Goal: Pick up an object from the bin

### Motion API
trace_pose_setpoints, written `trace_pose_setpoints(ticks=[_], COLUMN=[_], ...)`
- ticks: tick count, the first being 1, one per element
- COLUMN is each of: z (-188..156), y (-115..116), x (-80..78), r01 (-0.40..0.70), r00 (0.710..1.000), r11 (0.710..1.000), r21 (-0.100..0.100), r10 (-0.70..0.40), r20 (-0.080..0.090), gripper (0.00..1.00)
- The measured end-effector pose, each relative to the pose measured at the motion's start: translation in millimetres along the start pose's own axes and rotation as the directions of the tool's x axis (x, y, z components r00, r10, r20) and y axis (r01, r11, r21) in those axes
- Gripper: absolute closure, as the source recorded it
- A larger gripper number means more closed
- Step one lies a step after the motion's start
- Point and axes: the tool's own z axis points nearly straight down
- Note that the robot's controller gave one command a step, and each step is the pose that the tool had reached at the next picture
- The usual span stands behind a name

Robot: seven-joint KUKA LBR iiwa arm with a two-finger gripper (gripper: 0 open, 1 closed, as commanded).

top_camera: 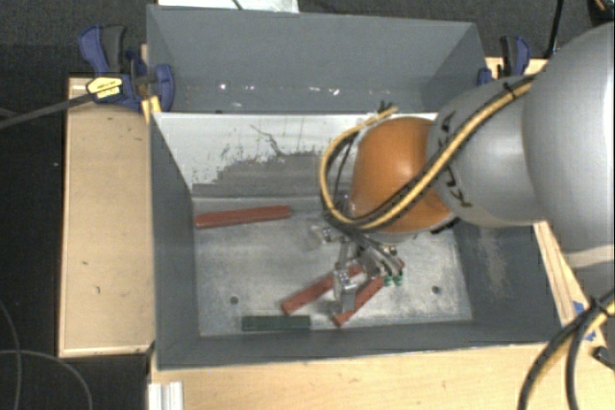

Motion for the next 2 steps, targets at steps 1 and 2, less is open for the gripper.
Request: trace_pose_setpoints(ticks=[1, 2], z=[-1.8, -0.5], y=[-26.2, -25.7], x=[19.3, 20.8], r01=[-0.15, -0.149], r00=[0.989, 0.989], r11=[0.989, 0.989], r21=[0.0, 0.001], r10=[0.15, 0.149], r20=[0.006, 0.001], gripper=[0.0, 1.0])
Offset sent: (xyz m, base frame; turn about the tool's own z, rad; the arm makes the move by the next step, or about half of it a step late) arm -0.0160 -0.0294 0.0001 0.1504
